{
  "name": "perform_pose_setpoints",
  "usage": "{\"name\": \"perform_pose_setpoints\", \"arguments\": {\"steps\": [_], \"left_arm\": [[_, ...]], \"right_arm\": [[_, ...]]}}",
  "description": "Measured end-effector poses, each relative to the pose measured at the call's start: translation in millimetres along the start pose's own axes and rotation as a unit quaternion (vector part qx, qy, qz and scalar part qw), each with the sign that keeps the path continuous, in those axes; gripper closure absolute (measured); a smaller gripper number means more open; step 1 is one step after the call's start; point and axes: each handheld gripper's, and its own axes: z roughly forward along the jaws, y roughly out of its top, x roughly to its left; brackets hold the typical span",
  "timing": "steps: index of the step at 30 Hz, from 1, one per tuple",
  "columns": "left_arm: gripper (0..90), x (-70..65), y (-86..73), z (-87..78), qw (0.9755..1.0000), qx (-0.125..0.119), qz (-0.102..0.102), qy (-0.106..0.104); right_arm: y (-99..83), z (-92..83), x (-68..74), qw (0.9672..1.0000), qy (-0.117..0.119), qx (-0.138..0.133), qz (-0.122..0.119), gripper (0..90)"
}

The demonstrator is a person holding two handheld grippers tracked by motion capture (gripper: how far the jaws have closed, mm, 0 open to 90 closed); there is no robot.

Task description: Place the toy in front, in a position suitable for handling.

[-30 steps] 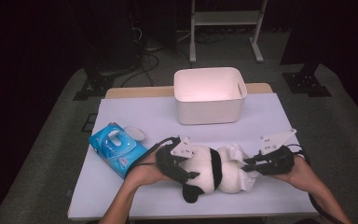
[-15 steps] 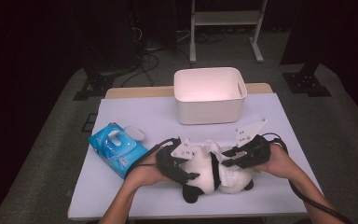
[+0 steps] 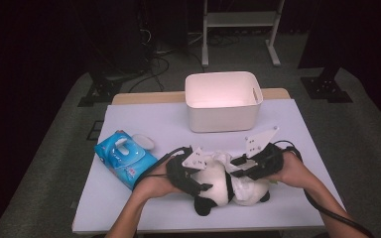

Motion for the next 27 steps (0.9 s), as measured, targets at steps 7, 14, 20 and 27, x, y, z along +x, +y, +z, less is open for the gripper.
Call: {"name": "perform_pose_setpoints", "arguments": {"steps": [7,14,20,27], "left_arm": [[32.0,-0.9,0.3,0.5,1.0000,0.000,0.002,0.000],[32.1,-0.7,0.2,0.5,1.0000,0.000,0.002,-0.001],[32.0,-1.0,2.3,0.1,1.0000,-0.001,0.006,-0.007],[30.5,0.5,11.1,-9.4,0.9997,-0.001,0.015,-0.018]], "right_arm": [[-3.2,2.9,-0.5,0.9999,0.005,0.006,-0.011,81.0],[-31.4,-23.6,-12.4,0.9991,-0.023,0.015,0.031,80.8],[-59.5,-32.8,-14.8,0.9972,-0.021,-0.005,0.071,80.8],[-58.8,-28.0,-7.9,0.9978,-0.021,-0.001,0.063,80.9]]}}
